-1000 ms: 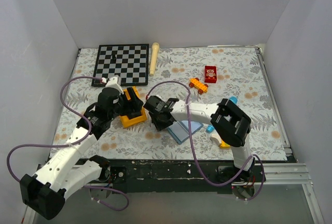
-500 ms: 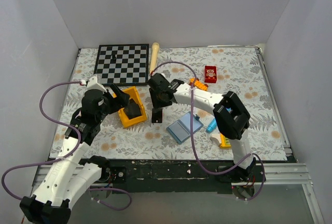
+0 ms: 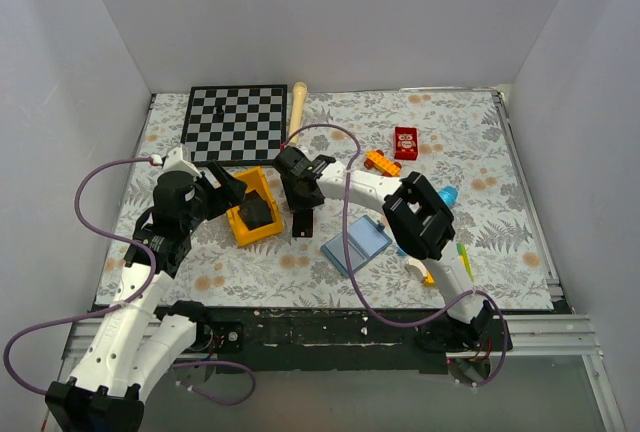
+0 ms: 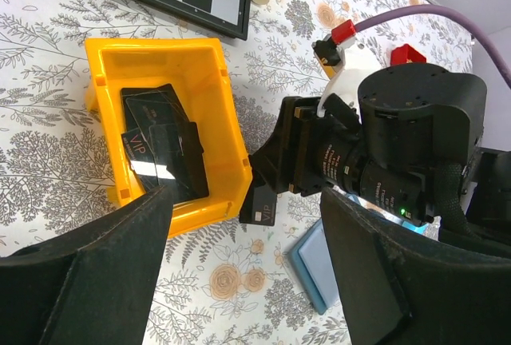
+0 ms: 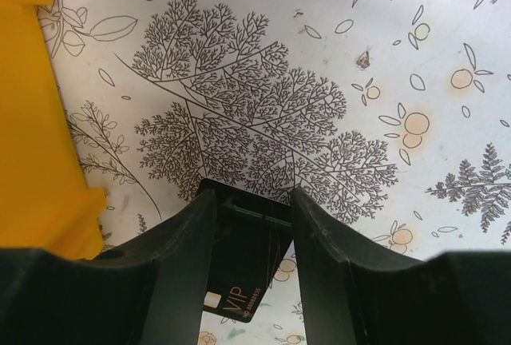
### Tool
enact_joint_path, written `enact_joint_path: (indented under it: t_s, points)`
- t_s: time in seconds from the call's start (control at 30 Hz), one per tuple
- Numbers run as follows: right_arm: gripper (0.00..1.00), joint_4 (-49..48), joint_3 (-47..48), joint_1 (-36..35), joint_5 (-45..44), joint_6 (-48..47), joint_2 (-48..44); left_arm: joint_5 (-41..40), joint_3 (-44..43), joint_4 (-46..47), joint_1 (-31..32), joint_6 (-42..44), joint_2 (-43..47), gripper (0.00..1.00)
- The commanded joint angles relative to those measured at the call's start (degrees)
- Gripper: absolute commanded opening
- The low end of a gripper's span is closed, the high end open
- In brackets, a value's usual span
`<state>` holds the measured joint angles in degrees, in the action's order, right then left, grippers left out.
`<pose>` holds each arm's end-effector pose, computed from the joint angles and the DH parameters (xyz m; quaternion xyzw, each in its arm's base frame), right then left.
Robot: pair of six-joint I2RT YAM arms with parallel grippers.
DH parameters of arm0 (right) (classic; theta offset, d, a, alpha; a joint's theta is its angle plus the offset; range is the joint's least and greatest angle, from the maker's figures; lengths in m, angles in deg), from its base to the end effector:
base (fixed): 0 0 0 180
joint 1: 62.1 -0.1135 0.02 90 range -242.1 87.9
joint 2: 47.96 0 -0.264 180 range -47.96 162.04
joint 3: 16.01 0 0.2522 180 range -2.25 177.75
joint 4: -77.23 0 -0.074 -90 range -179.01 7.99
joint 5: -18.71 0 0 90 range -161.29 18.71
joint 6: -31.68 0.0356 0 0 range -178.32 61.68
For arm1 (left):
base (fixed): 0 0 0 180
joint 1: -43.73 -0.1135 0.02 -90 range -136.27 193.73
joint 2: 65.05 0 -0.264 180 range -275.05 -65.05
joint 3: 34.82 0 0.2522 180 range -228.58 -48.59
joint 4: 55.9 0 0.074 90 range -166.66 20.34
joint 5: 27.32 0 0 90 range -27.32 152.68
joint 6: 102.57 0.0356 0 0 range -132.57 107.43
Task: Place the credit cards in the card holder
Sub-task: Move the credit card to the corner of the board.
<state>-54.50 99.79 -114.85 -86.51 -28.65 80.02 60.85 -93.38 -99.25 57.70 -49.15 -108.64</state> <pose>0.2994 0.3784 0.1741 -0.1586 0.9458 0.0702 0.2745 0.1641 -0.0397 0.3086 -0.1764 0.8405 -0.2063 0.4690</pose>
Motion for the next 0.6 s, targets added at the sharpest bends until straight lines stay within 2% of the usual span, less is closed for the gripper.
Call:
enact_joint_path:
  t_s: [0.0,0.37,0.57]
  points:
    - [0.50,0.7,-3.8,-0.2,0.0,-0.1,-1.7,1.4,0.3,0.2,-0.4,0.8,0.4,0.75]
    - [0.48,-5.2,-18.3,-3.4,4.9,-1.8,-7.5,1.8,0.7,0.8,-0.5,1.0,-0.2,0.74]
    - [0.47,-8.7,-21.5,-6.3,7.9,-2.8,-7.7,1.8,1.3,0.7,-0.6,1.0,0.1,0.74]
